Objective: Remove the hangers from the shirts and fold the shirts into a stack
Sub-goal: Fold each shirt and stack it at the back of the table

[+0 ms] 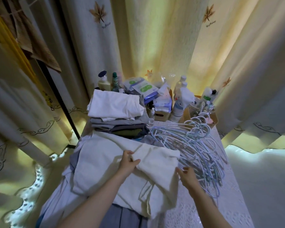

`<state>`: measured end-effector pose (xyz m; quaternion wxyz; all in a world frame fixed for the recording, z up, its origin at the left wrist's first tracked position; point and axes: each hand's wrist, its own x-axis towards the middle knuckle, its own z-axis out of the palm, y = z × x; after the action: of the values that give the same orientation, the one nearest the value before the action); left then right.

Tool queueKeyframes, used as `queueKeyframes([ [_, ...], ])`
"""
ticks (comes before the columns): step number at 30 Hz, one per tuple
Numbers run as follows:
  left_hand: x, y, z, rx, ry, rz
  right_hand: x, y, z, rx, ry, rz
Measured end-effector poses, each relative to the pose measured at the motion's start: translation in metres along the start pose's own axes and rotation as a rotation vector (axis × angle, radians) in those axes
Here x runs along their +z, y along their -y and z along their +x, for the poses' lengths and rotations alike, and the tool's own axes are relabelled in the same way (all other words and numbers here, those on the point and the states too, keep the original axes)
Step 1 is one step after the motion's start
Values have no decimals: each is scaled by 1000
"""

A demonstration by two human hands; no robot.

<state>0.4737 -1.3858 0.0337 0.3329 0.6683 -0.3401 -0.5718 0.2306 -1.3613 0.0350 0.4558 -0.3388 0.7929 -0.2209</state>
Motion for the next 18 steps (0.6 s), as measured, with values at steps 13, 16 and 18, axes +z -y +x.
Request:
queueKeyframes([
  [13,33,-11,-33,446,161,435,-36,17,-43,-198,291,399],
  [16,57,-20,-46,252,467,281,-72,23,-50,-241,291,505],
  [18,64,-19,-51,97,629,220,-85,28,-56,-238,303,462],
])
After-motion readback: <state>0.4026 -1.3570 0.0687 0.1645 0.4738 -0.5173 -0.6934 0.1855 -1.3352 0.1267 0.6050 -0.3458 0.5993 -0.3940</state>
